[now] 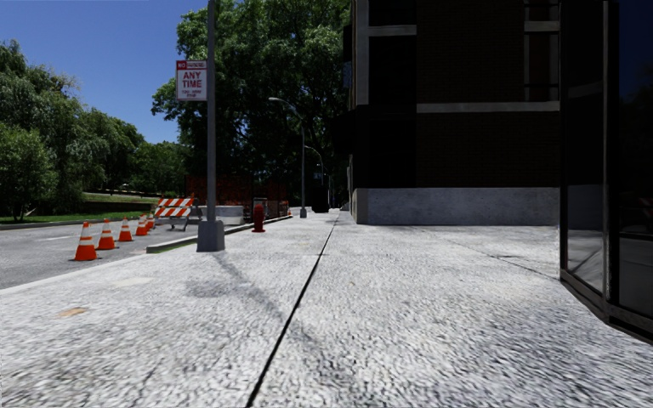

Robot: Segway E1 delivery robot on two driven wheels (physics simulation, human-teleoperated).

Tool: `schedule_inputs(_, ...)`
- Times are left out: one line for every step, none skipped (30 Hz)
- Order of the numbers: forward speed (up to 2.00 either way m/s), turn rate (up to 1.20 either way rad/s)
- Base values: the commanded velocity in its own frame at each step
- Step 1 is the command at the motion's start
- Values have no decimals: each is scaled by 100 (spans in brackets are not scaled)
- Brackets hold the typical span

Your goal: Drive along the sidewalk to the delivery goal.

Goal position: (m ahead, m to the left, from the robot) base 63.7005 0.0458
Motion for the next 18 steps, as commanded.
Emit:
schedule_inputs(200,0)
schedule_inputs(200,0)
schedule_inputs(200,0)
schedule_inputs(200,0)
schedule_inputs(200,0)
schedule_inputs(200,0)
schedule_inputs(200,0)
schedule_inputs(200,0)
schedule_inputs(200,0)
schedule_inputs(200,0)
schedule_inputs(200,0)
schedule_inputs(200,0)
schedule_inputs(200,0)
schedule_inputs(200,0)
schedule_inputs(200,0)
schedule_inputs(200,0)
schedule_inputs(200,0)
schedule_inputs(200,0)
